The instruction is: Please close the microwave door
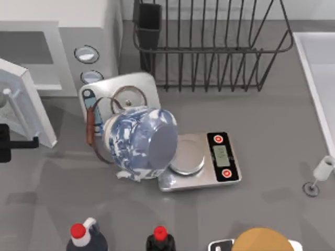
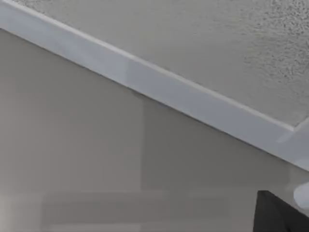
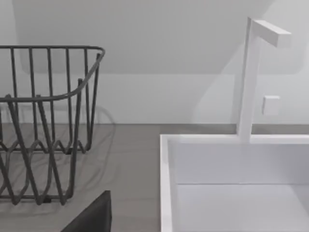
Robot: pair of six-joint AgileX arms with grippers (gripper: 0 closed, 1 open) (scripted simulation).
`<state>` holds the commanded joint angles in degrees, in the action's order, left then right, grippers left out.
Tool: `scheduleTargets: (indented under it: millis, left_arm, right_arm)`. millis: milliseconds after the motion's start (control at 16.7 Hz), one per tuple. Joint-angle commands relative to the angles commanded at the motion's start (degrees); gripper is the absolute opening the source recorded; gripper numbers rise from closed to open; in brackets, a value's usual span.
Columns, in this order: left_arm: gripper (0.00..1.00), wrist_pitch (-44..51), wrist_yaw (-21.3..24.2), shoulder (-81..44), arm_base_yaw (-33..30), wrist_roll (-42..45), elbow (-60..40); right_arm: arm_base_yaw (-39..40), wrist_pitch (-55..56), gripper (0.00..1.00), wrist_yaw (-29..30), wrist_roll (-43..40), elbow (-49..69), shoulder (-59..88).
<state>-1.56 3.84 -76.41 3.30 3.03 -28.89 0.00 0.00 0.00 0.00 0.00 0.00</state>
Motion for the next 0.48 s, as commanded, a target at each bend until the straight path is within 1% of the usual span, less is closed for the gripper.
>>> scheduleTargets:
  millis: [240,480]
  left_arm:
    - [0.00,-4.41,-0.55,-10.35,-0.88,-0.49,-6.12]
    - [0.00,-5.92,-0.74,-13.42,-1.19,-0.66,-8.19]
  right_arm:
    - [0.00,0.00,1.00,0.00,0.00,0.00,0.00]
    - [0.00,0.00,1.00,0.00,0.00,0.00,0.00]
